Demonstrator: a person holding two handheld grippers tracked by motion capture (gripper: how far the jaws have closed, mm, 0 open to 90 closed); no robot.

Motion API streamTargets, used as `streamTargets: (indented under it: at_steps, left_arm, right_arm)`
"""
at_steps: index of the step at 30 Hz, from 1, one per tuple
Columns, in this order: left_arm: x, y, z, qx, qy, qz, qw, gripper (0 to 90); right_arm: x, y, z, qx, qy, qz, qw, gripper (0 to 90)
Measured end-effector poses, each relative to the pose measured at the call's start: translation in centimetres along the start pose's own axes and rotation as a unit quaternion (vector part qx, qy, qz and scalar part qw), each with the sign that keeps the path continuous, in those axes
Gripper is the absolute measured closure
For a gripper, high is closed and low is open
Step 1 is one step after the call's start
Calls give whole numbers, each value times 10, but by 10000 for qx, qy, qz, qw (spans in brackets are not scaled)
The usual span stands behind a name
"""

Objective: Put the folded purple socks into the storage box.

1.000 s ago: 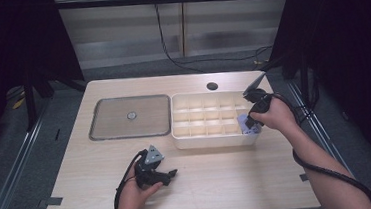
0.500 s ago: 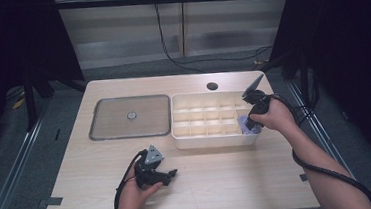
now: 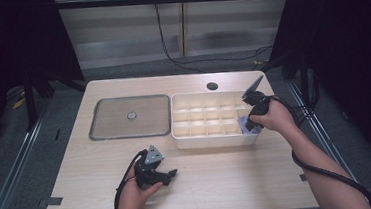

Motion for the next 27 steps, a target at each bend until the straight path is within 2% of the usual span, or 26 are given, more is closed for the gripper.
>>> streamTargets:
  at_steps: [15, 27]
  left_arm:
    - [0, 0, 0, -4, -2, -6, 10000, 235]
    - [0, 0, 0, -1, 5, -2, 10000, 235]
  right_arm:
    - [-2, -10, 3, -20, 96, 63, 9999, 732]
    - [-6, -13, 3, -38, 246, 297, 9992, 718]
Point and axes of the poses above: each handheld gripper's, and its own axes: y roughly backward along the jaws, z roughly out of its underside, x roughly to its right, the point moved 4 cm from there along -y, roughly forward along the jaws, and after that the axes turned 1 degree about -x, right-handed, at the moved point
